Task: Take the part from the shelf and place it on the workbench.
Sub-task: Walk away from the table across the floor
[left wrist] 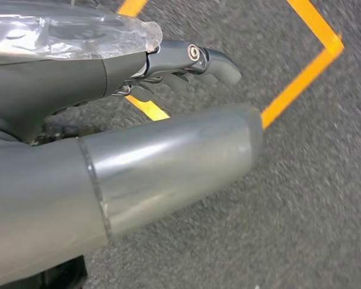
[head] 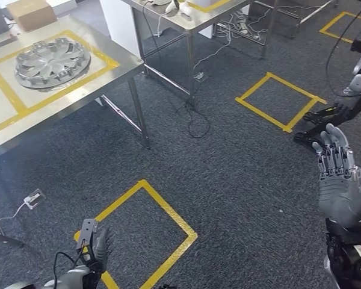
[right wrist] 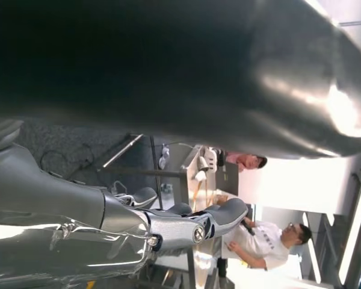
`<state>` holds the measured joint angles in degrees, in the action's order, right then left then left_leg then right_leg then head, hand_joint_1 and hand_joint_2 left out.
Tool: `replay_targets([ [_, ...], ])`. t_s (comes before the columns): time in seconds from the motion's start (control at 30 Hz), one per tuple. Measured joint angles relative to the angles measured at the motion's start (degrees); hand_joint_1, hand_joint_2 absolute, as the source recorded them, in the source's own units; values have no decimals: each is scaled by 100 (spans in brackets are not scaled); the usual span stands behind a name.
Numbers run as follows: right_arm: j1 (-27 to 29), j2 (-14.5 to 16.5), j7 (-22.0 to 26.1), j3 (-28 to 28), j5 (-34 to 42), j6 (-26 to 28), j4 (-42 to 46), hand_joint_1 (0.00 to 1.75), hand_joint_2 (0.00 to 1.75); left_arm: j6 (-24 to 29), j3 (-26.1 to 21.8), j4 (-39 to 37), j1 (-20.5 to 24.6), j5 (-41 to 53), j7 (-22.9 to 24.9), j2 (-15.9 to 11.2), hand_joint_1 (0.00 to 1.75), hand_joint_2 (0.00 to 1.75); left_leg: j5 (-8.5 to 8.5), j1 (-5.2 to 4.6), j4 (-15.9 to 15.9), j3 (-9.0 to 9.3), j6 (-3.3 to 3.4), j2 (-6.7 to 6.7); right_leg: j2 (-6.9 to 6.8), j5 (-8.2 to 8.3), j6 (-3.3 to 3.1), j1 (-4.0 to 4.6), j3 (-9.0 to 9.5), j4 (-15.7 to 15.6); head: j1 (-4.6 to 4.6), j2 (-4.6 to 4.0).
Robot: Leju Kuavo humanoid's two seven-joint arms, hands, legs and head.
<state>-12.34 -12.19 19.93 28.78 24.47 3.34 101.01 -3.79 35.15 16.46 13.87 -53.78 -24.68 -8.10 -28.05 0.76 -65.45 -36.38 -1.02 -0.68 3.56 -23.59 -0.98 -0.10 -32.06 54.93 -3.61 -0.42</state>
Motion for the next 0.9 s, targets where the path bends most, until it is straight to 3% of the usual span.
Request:
replay_targets([
  [0.07,3,3,82,27,15,-47,-29,0,0,-22,-7,0,6,-15,-20,-39,0,0,325,-7,764,329,77,-233,127,9,21,15,-13,9,-1,0],
  [0.1,9,5,124,37,28,-92,-44,0,0,-30,-10,0,8,-20,-32,-53,0,0,388,-11,982,423,92,-305,183,16,43,12,-29,14,1,0],
  [0.13,24,6,161,43,41,-149,-59,0,0,-32,-13,0,11,-26,-41,-62,0,0,391,-17,1070,459,93,-315,240,25,72,4,-47,14,3,0],
  [0.2,61,7,207,44,58,-263,-90,0,0,-33,-16,0,18,-40,-57,-56,0,0,411,-10,1126,486,96,-187,310,32,136,-18,-84,15,4,0],
  [0.27,73,11,235,44,66,-357,-117,0,0,-33,-19,0,20,-57,-69,-49,0,0,436,19,1190,521,133,-62,99,-121,202,-9,-200,230,34,0],
  [0.33,67,19,252,45,72,-412,-148,0,0,-33,-21,0,0,-70,-78,-47,0,0,440,22,1213,538,163,65,-203,-492,271,-24,-507,915,78,0],
  [0.4,75,24,255,46,74,-443,-191,0,0,-31,-32,0,-35,-77,-79,-46,0,0,431,21,1210,541,165,200,-299,-752,329,-72,-821,1615,96,0],
  [0.43,83,26,253,44,82,-462,-209,0,0,-26,-38,0,-45,-78,-79,-40,0,0,424,26,1207,545,155,263,-320,-732,352,-94,-858,1705,98,0],
  [0.47,90,26,250,38,92,-485,-222,0,0,-17,-43,0,-50,-73,-79,-31,0,0,412,35,1204,555,138,323,-348,-599,371,-114,-769,1543,100,0],
  [0.53,96,26,240,19,117,-524,-232,0,0,10,-44,0,-47,-64,-79,-11,0,0,376,41,1196,595,83,426,-531,-228,400,-127,-359,754,107,0],
  [0.6,96,26,235,-1,136,-543,-240,0,0,30,-45,1,-45,-56,-78,2,0,0,343,9,1169,620,16,515,-719,-67,349,-95,-35,151,116,0],
  [0.63,105,26,234,-13,144,-546,-245,0,0,34,-46,1,-43,-51,-77,6,0,0,337,-10,1161,623,-12,563,-747,-82,302,-72,4,68,111,0],
  [0.7,132,26,233,-38,153,-553,-252,0,0,37,-46,2,-32,-43,-76,16,0,0,319,-9,1156,633,-72,651,-637,-70,193,-60,-10,57,86,0],
  [0.77,135,27,234,-55,154,-560,-255,0,0,37,-48,2,-17,-40,-76,22,0,0,153,21,953,567,-124,501,-516,-40,109,-66,-23,41,65,0],
  [0.83,133,29,233,-57,154,-569,-256,0,0,37,-50,2,-14,-31,-74,27,0,0,-211,33,289,268,-139,231,-405,-17,51,-67,-39,32,26,0],
  [0.9,154,30,226,-65,154,-579,-258,0,0,37,-50,2,-30,-21,-62,30,0,0,-487,24,-467,-121,-130,129,-272,-4,15,-47,-57,32,-4,0],
])
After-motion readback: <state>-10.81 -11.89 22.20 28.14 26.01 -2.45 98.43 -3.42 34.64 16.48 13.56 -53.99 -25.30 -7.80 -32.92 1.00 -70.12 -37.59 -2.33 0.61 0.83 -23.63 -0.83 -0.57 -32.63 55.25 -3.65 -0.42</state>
